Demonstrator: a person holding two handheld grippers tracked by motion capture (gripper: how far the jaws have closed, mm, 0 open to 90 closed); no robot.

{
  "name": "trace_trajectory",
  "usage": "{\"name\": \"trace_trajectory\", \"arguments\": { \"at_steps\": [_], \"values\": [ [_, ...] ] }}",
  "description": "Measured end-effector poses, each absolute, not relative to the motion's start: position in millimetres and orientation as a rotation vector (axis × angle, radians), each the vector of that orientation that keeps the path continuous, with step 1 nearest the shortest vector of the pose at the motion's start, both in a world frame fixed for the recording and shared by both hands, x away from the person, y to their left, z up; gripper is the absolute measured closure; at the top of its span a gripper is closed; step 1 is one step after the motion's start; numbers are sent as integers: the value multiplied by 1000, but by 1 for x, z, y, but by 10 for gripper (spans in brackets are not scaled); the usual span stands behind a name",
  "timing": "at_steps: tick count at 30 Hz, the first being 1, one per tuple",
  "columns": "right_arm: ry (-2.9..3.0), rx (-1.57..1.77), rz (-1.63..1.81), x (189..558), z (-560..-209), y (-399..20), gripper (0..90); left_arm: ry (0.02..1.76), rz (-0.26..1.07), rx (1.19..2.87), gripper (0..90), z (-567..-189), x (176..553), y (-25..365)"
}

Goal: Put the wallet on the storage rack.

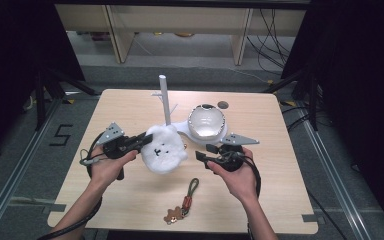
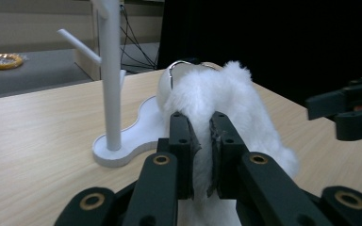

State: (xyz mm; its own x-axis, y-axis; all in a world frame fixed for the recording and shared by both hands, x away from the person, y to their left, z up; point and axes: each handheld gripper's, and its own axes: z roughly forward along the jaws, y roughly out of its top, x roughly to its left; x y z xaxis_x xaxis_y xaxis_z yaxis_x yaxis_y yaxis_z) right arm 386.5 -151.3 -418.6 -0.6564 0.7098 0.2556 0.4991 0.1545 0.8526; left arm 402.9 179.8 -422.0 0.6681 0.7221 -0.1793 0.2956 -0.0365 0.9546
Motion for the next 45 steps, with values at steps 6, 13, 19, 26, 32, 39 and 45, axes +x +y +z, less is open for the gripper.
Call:
{"name": "trace_trajectory", "arguments": {
  "at_steps": [6, 13, 19, 26, 32, 39, 45],
  "values": [
    [2314, 1148, 1500, 407, -417, -141, 442, 800, 408, 1643, 808, -420, 400, 165],
    [2416, 1170, 1519, 421, -419, -138, 412, 751, 400, 1658, 808, -419, 398, 150],
    [2466, 1179, 1525, 426, -420, -141, 400, 709, 389, 1668, 808, -417, 395, 141],
    [2545, 1158, 1554, 431, -418, -146, 435, 669, 389, 1659, 808, -414, 390, 135],
    [2620, 1090, 1520, 426, -412, -149, 740, 658, 385, 1654, 803, -416, 390, 131],
    [2600, 990, 1445, 424, -411, -151, 786, 619, 400, 1699, 734, -420, 392, 127],
    [2584, 921, 1321, 422, -400, -156, 792, 613, 424, 1741, 556, -421, 392, 129]
  ]
}}
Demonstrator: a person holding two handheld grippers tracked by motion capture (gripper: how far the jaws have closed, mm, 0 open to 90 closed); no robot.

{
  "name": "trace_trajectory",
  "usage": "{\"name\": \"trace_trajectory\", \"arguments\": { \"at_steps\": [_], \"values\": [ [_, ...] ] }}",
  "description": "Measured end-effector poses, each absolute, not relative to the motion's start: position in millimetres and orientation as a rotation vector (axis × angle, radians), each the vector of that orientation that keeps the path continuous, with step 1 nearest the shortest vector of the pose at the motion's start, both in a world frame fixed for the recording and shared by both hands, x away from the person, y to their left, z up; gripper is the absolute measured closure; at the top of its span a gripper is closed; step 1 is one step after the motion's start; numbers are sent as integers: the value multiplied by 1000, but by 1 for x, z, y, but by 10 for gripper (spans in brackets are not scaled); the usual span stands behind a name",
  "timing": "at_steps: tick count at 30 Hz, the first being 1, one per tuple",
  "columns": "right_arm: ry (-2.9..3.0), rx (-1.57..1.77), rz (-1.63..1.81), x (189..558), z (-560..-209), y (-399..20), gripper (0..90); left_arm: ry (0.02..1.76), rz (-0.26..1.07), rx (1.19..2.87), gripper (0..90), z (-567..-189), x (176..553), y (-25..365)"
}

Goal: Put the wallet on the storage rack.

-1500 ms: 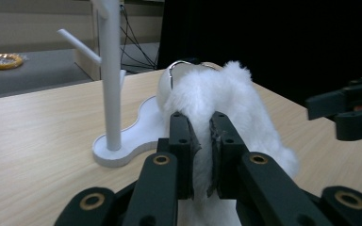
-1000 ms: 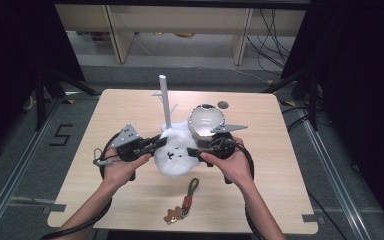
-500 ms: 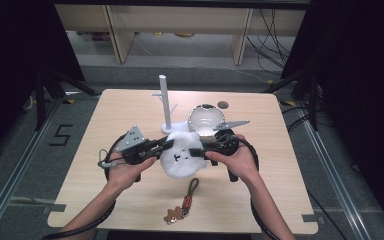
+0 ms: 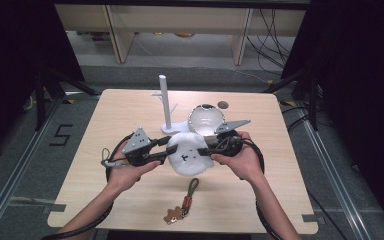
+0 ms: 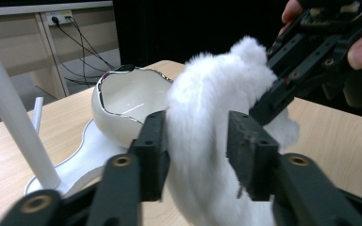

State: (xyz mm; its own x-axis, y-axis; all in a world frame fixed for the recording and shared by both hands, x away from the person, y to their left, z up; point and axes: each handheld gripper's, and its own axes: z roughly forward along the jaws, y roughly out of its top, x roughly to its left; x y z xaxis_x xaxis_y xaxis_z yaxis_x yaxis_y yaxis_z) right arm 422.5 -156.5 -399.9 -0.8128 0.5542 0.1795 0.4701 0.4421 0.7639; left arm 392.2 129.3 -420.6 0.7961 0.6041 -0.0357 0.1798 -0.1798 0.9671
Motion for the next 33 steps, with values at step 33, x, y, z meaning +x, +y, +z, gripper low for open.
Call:
{"name": "trace_trajectory", "arguments": {
  "at_steps": [33],
  "values": [
    [2516, 1009, 1079, 454, -377, -199, 781, 823, 537, 1845, 350, -466, 338, 231]
  ]
}}
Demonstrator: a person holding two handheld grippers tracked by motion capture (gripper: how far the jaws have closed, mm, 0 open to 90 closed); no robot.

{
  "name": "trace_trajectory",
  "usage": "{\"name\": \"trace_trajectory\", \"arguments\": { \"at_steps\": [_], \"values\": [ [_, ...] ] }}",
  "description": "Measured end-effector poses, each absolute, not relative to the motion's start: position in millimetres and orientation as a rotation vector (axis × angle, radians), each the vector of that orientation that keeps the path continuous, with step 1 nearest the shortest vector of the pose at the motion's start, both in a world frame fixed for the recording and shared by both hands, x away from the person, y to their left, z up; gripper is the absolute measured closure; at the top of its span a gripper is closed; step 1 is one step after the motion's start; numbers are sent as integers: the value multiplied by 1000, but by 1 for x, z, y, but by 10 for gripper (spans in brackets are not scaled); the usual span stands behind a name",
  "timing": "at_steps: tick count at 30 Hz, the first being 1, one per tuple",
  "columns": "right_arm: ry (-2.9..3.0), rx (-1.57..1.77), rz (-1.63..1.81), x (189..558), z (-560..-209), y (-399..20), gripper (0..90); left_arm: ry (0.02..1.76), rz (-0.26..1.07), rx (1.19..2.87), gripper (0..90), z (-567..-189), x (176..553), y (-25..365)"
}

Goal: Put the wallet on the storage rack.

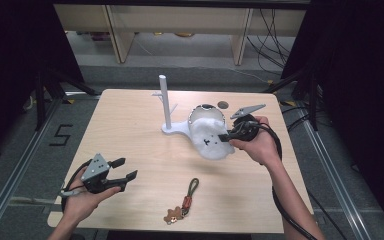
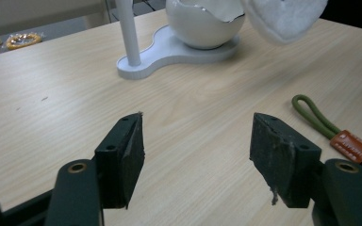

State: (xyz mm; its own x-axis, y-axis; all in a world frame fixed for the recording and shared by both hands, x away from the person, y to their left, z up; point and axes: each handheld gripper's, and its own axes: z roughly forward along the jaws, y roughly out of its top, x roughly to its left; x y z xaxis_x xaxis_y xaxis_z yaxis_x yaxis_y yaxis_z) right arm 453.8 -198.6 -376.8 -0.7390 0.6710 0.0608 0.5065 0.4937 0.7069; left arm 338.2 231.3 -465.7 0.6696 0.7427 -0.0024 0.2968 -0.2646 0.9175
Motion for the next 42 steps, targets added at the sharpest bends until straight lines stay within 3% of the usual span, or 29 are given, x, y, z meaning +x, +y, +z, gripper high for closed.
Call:
{"name": "trace_trajectory", "arguments": {
  "at_steps": [42],
  "values": [
    [2467, 1051, 1010, 498, -346, -204, 773, 886, 504, 1818, 349, -496, 326, 229]
  ]
}}
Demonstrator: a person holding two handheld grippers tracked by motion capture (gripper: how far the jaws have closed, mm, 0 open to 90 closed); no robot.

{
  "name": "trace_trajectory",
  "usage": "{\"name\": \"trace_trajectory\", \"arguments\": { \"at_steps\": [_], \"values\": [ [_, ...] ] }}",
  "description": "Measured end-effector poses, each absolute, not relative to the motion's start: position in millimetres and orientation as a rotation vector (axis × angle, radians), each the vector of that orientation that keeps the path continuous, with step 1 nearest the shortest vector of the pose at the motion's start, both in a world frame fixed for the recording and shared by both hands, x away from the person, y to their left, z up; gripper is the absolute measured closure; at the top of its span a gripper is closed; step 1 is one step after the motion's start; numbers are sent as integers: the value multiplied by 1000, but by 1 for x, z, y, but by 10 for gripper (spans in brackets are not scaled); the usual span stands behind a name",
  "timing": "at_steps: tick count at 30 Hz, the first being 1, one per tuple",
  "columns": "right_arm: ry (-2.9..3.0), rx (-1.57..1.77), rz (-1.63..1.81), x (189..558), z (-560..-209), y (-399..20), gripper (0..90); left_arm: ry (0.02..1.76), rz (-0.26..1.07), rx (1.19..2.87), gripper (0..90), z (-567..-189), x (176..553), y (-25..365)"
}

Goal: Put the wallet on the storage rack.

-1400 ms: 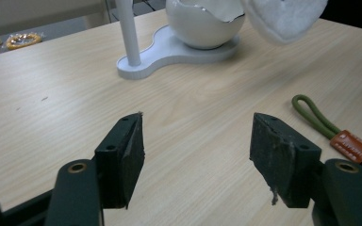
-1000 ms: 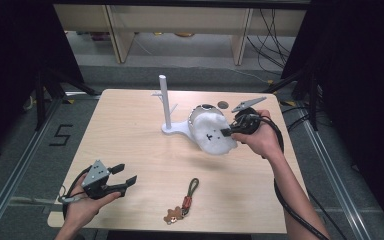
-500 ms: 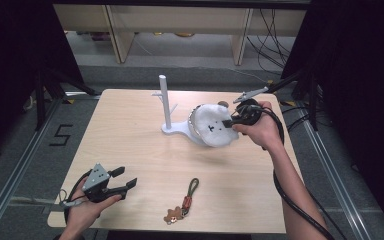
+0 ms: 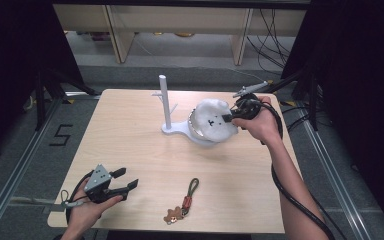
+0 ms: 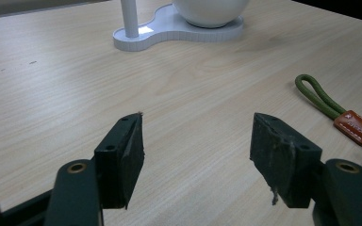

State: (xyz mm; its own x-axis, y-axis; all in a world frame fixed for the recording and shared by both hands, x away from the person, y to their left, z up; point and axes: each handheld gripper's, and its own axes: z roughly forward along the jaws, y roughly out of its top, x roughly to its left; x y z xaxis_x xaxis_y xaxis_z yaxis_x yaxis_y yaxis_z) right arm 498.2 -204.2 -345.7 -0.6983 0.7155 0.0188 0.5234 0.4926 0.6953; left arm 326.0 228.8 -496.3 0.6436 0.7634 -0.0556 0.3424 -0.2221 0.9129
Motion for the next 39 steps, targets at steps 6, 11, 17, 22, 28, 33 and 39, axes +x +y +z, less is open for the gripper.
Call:
{"name": "trace_trajectory", "arguments": {
  "at_steps": [6, 11, 17, 22, 28, 33, 39],
  "values": [
    [2448, 1015, 1022, 503, -341, -203, 772, 873, 499, 1809, 348, -497, 327, 228],
    [2432, 1036, 1050, 506, -339, -197, 771, 886, 507, 1826, 348, -496, 326, 229],
    [2449, 1008, 1043, 512, -335, -190, 767, 878, 500, 1813, 347, -495, 326, 228],
    [2441, 998, 1051, 516, -335, -185, 767, 880, 499, 1814, 347, -495, 326, 228],
    [2444, 1005, 1054, 521, -336, -183, 767, 881, 499, 1814, 347, -495, 326, 228],
    [2428, 1027, 1067, 526, -341, -179, 767, 871, 489, 1812, 348, -497, 326, 227],
    [2438, 1036, 1048, 535, -352, -178, 767, 874, 485, 1812, 347, -498, 326, 226]
  ]
}}
